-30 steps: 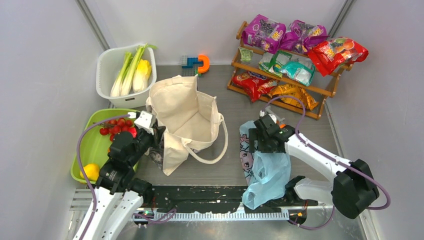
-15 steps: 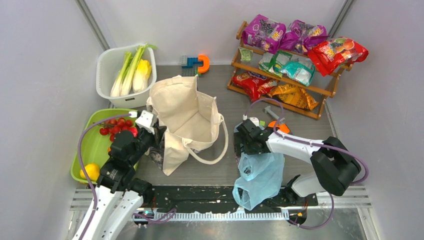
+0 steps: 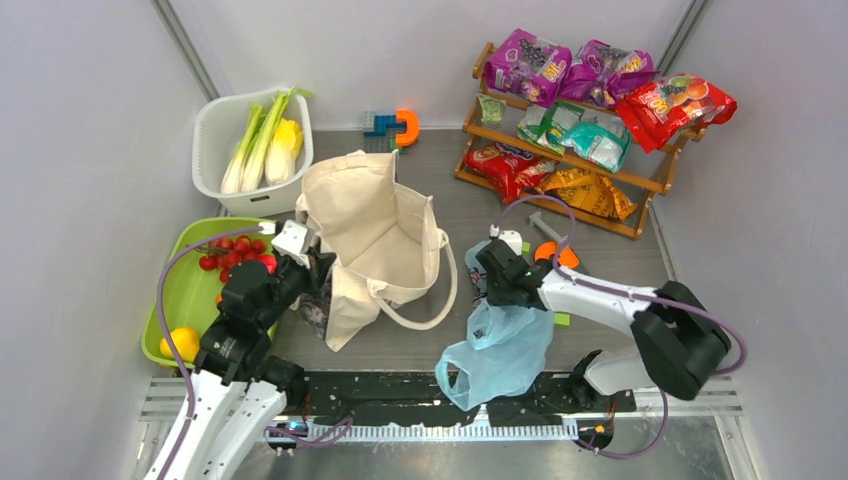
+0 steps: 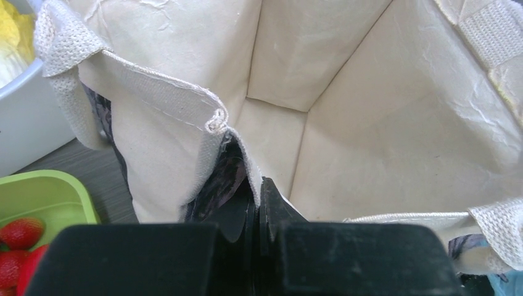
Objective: Untie the knot of the grocery bags and take out the mixed food
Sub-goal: Pick up the takeout bag at the center of the board, then place the takeout bag at the takeout bag.
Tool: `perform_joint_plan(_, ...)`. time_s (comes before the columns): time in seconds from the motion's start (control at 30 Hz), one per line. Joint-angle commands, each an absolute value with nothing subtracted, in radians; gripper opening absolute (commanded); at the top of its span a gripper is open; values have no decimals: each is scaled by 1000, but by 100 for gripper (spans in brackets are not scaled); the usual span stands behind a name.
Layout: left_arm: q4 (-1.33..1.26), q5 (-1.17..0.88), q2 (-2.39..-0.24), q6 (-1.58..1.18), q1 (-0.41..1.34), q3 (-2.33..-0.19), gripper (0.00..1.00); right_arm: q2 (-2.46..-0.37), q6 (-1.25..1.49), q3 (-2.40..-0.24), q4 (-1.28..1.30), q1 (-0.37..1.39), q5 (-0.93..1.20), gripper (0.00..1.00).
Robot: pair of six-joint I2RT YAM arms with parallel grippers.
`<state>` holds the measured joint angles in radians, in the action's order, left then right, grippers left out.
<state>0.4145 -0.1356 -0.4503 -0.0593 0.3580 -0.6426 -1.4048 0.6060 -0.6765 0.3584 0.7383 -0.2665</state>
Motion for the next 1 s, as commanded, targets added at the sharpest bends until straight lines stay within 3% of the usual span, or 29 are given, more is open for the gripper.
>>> perform_joint_plan(0.0, 450, -212, -470, -124, 354, -636, 0, -1215, 617, -732, 417, 735, -350, 5)
perform_joint_plan(0.2, 351, -314, -482, -279, 354, -645, 0, -931, 463, -954, 473, 735, -536, 5)
perform_joint_plan(0.33, 366, -318, -497, -352, 354, -687, 0, -846, 278, -1077, 276, 779, -483, 5)
perform_joint_plan(0.47, 407, -277, -507, -379, 354, -727, 0, -914, 58, -1214, -33, 883, -465, 5)
perform_joint_plan(0.7, 462, -190, -516, -379, 354, -749, 0, -1113, -178, -1497, -319, 1009, -308, 5)
perform_joint_plan(0.97, 453, -185, -492, -391, 354, -733, 0, -1284, -94, -1454, -515, 1027, -159, 5)
